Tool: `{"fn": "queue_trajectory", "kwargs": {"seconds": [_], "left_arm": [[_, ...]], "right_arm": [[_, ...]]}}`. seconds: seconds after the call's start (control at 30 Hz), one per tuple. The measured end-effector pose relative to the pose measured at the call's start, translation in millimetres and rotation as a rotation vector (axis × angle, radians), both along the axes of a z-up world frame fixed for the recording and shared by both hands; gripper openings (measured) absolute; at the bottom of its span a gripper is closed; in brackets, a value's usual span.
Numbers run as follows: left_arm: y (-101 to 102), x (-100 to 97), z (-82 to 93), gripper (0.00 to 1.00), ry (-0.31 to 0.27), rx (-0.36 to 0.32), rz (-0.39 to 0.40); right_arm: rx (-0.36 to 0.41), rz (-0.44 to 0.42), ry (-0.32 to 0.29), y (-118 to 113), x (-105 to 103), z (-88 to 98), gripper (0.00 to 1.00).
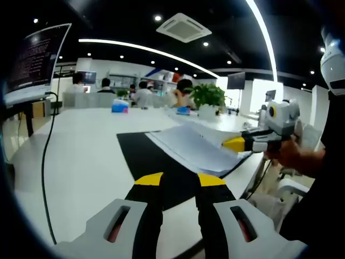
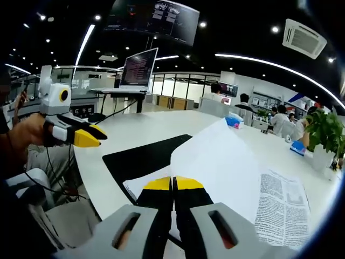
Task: Flip through the bound document one page at a time
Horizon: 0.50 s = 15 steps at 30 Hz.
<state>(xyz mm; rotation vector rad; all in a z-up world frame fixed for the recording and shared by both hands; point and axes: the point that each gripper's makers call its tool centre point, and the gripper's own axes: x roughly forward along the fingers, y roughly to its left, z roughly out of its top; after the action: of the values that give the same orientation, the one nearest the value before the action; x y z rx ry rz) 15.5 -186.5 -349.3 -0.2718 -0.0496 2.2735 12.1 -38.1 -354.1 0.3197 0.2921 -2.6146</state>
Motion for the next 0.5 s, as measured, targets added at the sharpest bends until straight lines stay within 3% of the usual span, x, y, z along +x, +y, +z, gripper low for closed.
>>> {"fn": "queue_trajectory", "kwargs": {"seconds": [0.2, 0.4, 0.5], "left_arm": [[1.5, 2.9, -5.2, 0.24, -0.012, -0.009, -0.008], [4.3, 2.7, -4.6, 0.24, -0.014, 0.0, -0.006], [7.0, 2.2, -3.8, 0.24, -0.011, 0.001, -0.009]], "right_arm": [[0.03, 0.015, -0.056, -2.2, 2.1, -22.8, 0.02], [0.022, 0.029, -0.098, -3.0, 6.1, -30.7, 0.02], [-0.034, 0.034, -0.14, -4.8, 6.2, -32.9, 0.03]]}}
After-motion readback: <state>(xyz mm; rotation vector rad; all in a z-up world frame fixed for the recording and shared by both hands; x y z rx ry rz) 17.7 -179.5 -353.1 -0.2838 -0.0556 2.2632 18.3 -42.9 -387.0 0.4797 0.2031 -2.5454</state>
